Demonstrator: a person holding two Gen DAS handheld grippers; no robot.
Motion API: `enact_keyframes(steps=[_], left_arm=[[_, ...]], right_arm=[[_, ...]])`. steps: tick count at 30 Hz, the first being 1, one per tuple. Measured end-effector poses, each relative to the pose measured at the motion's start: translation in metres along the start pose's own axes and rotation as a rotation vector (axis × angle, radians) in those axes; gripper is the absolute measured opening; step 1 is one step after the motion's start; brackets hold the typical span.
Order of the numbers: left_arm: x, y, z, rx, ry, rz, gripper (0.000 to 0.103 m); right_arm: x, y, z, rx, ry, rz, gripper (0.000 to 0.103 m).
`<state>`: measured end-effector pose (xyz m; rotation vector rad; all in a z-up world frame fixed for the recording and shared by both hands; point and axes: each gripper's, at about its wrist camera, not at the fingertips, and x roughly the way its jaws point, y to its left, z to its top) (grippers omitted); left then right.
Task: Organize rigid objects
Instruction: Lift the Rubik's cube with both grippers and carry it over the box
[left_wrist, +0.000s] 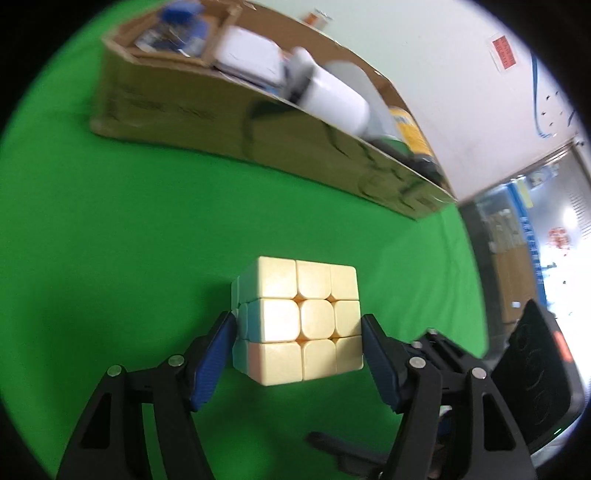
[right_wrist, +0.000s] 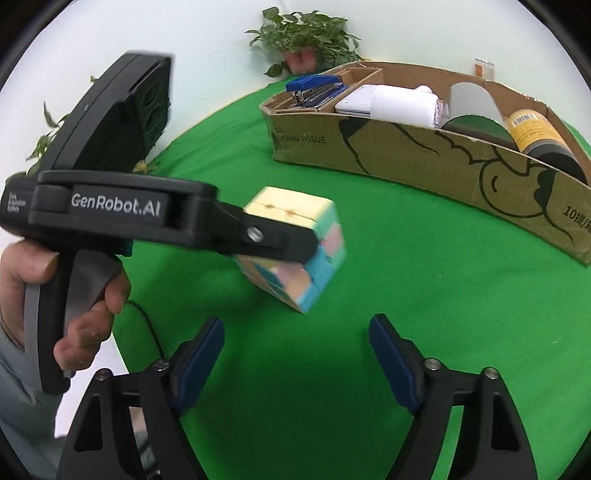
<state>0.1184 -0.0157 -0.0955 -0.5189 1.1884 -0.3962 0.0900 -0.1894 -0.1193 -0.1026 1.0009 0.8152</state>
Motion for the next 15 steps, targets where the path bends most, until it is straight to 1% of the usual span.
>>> enact_keyframes(steps=[2, 3, 5, 6, 7, 9, 11, 14, 15], left_arm=[[0.008, -0.009, -0.001, -0.011, 0.043, -0.066, 0.067], [0.01, -0.014, -0.002, -0.004, 0.048, -0.084, 0.067], [0.005, -0.022, -0.005, 0.016, 0.026, -0.111, 0.067], [0.002, -0.024, -0.006, 0.021, 0.022, -0.122, 0.069], [0.0, -0.024, -0.006, 0.022, 0.021, -0.122, 0.069], [0.0, -0.02, -0.004, 0.016, 0.027, -0.089, 0.069], [0.008, -0.012, -0.002, -0.014, 0.059, -0.077, 0.069], [0.018, 0.0, 0.0, -0.086, 0.083, -0.141, 0.07], [0.022, 0.0, 0.0, -0.093, 0.092, -0.162, 0.07]], right_arm=[[-0.005, -0.002, -0.004, -0.027, 0.002, -0.013, 0.076], [-0.007, -0.005, -0.007, -0.046, 0.008, -0.034, 0.076], [-0.01, -0.009, -0.008, -0.058, 0.027, -0.073, 0.076], [-0.011, -0.012, -0.011, -0.055, 0.035, -0.082, 0.076], [-0.013, -0.014, -0.012, -0.053, 0.04, -0.082, 0.076], [-0.011, -0.015, -0.014, -0.064, 0.065, -0.082, 0.076], [-0.007, -0.014, -0.014, -0.082, 0.087, -0.086, 0.07], [0.0, -0.014, -0.013, -0.074, 0.1, -0.098, 0.066], [0.001, -0.015, -0.011, -0.072, 0.091, -0.109, 0.065]])
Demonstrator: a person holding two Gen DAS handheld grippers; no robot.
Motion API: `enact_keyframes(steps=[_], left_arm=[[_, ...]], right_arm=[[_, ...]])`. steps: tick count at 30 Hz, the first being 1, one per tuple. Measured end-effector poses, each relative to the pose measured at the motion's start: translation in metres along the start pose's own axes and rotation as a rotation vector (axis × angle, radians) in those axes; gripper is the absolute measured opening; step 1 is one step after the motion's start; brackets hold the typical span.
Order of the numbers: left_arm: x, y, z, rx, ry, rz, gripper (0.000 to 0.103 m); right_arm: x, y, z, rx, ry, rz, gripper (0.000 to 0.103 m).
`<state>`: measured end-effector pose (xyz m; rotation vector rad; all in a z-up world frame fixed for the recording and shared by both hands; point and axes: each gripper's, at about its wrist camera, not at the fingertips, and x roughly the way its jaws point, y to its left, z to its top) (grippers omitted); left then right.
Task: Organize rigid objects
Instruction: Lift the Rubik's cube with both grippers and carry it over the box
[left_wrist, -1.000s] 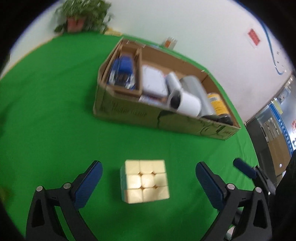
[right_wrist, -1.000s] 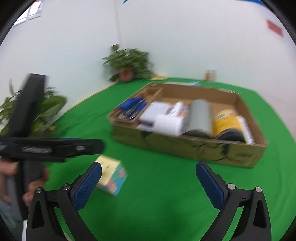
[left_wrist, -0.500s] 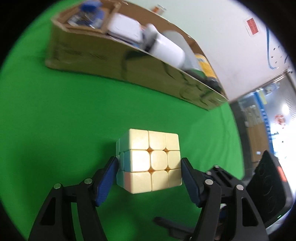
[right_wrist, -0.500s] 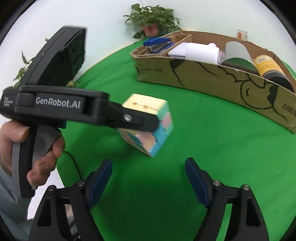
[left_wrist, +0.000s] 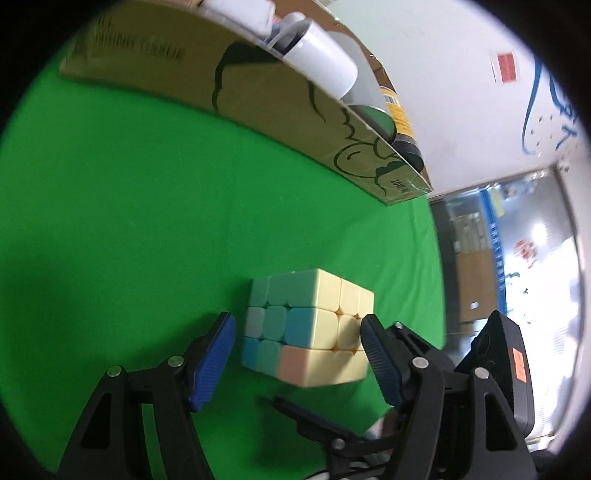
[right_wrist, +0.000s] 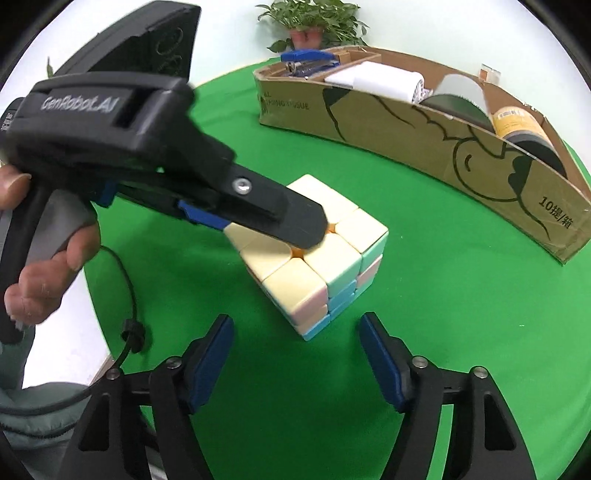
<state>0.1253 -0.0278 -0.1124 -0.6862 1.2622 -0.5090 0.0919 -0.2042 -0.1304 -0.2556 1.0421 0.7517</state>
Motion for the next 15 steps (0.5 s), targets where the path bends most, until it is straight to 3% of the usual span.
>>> enact_keyframes(steps=[7, 15], left_arm=[[0.008, -0.008, -0.001, 0.008, 0.001, -0.001, 0.072], [-0.007, -0.031, -0.007, 0.075, -0.074, 0.083, 0.068]], right_arm=[[0.004, 0.0, 0.005, 0.008, -0.013, -0.046, 0.055], [-0.011, 0.005, 0.002, -0.009, -0.049, -0.077, 0.053]])
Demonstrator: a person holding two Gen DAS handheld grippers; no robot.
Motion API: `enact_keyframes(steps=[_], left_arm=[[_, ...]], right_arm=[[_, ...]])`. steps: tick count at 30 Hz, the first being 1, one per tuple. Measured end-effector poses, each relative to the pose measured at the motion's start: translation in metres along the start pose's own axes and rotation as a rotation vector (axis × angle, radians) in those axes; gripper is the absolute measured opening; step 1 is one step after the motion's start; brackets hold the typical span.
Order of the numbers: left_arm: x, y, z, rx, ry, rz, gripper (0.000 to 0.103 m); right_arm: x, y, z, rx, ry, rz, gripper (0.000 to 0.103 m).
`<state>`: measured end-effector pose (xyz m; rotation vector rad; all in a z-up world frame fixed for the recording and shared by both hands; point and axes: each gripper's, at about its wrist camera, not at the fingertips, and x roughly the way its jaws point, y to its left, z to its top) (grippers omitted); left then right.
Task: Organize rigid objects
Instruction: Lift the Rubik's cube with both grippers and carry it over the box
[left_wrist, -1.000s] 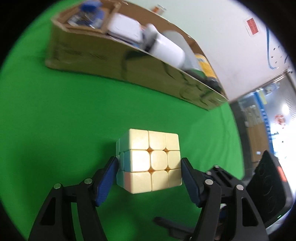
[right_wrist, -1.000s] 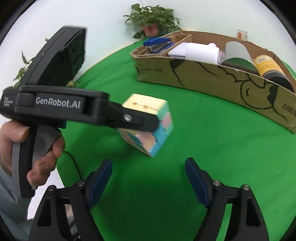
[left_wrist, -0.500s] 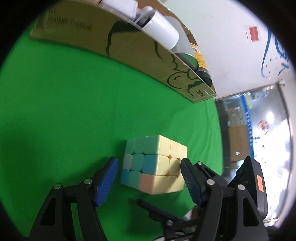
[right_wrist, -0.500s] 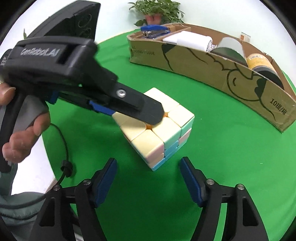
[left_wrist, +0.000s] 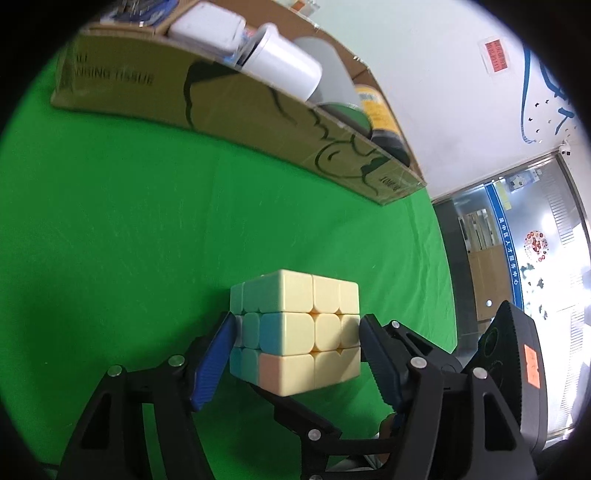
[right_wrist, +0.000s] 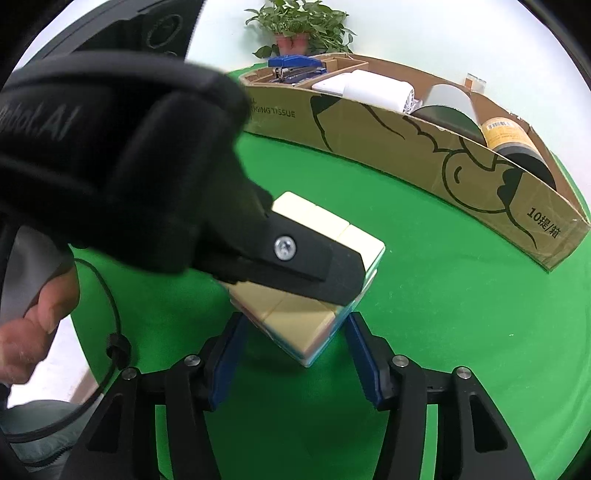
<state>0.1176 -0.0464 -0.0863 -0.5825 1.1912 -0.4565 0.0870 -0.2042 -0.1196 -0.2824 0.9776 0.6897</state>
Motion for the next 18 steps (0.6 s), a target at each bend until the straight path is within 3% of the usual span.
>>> enact_keyframes(steps=[8, 18], left_arm=[[-0.032, -0.018, 0.014, 0.042, -0.098, 0.008, 0.068], [-0.08, -0.029, 0.06, 0.072, -0.225, 0.023, 0.068]], right_arm=[[-0.034, 0.0, 0.016, -0.047, -0.096, -0.024, 0.052], [-0.069, -0.007, 0.075, -0.13, -0.2, -0.041, 0.052]])
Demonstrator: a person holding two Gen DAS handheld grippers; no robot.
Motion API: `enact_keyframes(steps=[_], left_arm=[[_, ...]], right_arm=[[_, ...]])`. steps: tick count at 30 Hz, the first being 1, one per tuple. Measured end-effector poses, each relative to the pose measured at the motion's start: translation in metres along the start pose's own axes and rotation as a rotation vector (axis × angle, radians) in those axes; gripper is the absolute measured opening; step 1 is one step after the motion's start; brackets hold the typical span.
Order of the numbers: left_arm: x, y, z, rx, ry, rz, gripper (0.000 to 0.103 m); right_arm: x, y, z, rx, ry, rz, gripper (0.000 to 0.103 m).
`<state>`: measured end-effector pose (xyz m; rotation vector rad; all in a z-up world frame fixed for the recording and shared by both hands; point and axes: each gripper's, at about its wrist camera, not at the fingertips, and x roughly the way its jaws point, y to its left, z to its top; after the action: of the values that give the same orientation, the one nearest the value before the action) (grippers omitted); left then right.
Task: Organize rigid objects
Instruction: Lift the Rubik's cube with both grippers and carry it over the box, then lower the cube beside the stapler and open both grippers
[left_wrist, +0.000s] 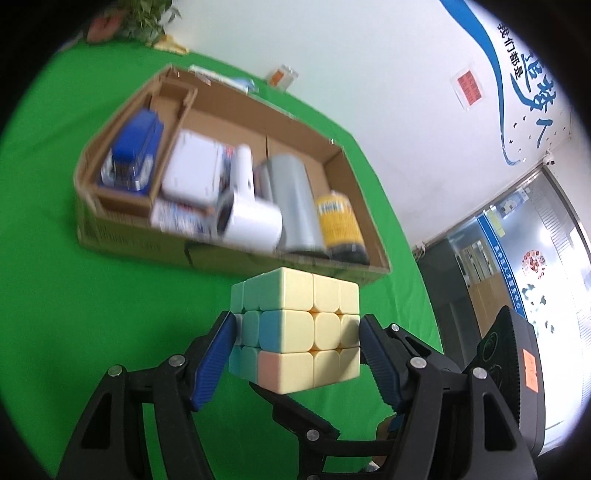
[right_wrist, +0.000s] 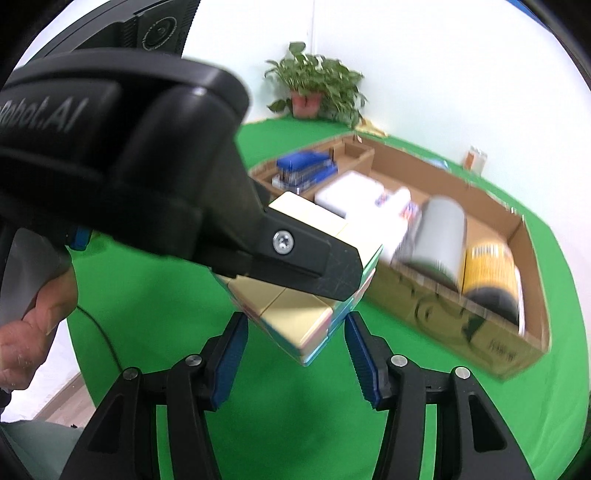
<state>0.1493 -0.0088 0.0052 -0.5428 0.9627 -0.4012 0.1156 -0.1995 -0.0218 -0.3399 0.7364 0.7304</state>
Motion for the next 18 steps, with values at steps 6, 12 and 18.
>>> enact_keyframes(steps=[6, 12, 18], left_arm=[[-0.008, 0.008, 0.045, 0.01, -0.046, 0.016, 0.068], [0.0, 0.028, 0.084, 0.002, -0.032, 0.063, 0.068], [0.022, 0.048, 0.12, -0.03, 0.014, 0.077, 0.068]], right_arm=[[0.007, -0.014, 0.048, -0.033, -0.029, 0.012, 0.052], [0.036, -0.036, 0.092, -0.034, -0.005, 0.051, 0.051], [0.053, -0.059, 0.113, -0.018, 0.047, 0.069, 0.05]])
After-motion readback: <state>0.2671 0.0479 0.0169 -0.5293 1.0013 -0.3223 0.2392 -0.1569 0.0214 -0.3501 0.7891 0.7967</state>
